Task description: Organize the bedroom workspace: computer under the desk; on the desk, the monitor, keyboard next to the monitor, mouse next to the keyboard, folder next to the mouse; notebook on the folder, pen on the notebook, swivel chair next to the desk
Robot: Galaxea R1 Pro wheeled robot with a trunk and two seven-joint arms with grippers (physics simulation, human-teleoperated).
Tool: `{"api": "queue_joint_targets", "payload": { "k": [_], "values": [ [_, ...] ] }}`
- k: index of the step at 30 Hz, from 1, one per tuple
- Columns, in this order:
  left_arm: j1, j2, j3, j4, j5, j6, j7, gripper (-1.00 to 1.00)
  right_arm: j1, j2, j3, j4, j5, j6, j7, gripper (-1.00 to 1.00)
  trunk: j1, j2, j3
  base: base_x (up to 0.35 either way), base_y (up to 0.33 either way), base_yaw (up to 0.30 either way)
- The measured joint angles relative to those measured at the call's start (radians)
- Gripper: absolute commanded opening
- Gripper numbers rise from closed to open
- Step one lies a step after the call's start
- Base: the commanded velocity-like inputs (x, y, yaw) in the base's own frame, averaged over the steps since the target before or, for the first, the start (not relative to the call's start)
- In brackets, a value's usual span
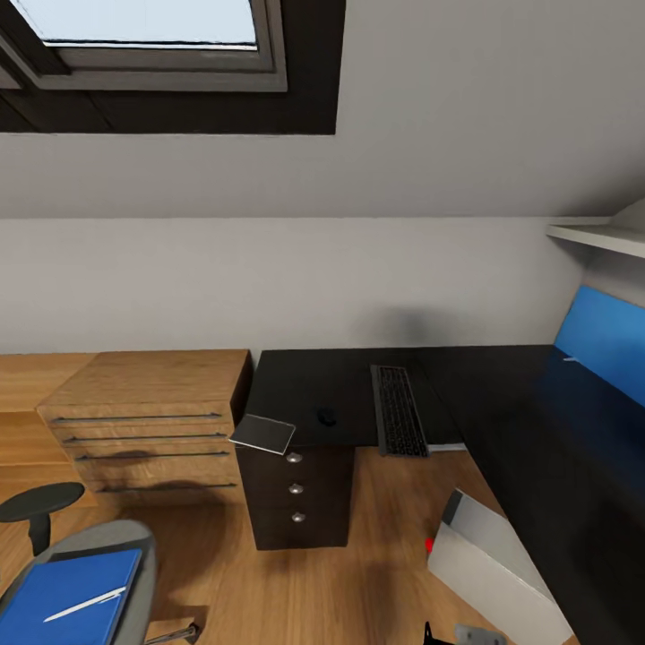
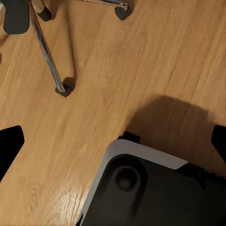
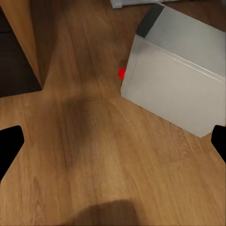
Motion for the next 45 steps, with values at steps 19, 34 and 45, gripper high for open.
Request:
{"api": "queue_joint_targets", "payload": {
  "k": [19,34,45],
  "values": [
    [0.000,-0.004,-0.005,-0.002,-0.002,-0.009,0.000,1.00,-0.002,0.040,-0.008,-0.310,-0.055,0.006,0.014,1.00,0.000,0.000,0.000,0.009,0.001,0.000],
    [0.000,-0.020,-0.075,-0.244,-0.012,0.016,-0.009,1.00,-0.172,0.028,-0.008,-0.466,-0.708,0.342,0.331,1.00,0.000,0.000,0.000,0.000,0.000,0.000],
    [0.000,-0.061,-0.089,-1.245,0.290,1.197,-0.006,1.00,-0.200,0.013,-0.005,-0.559,-0.834,0.407,0.385,1.00,0.008,-0.014,-0.006,0.000,0.000,0.000]
  ]
}}
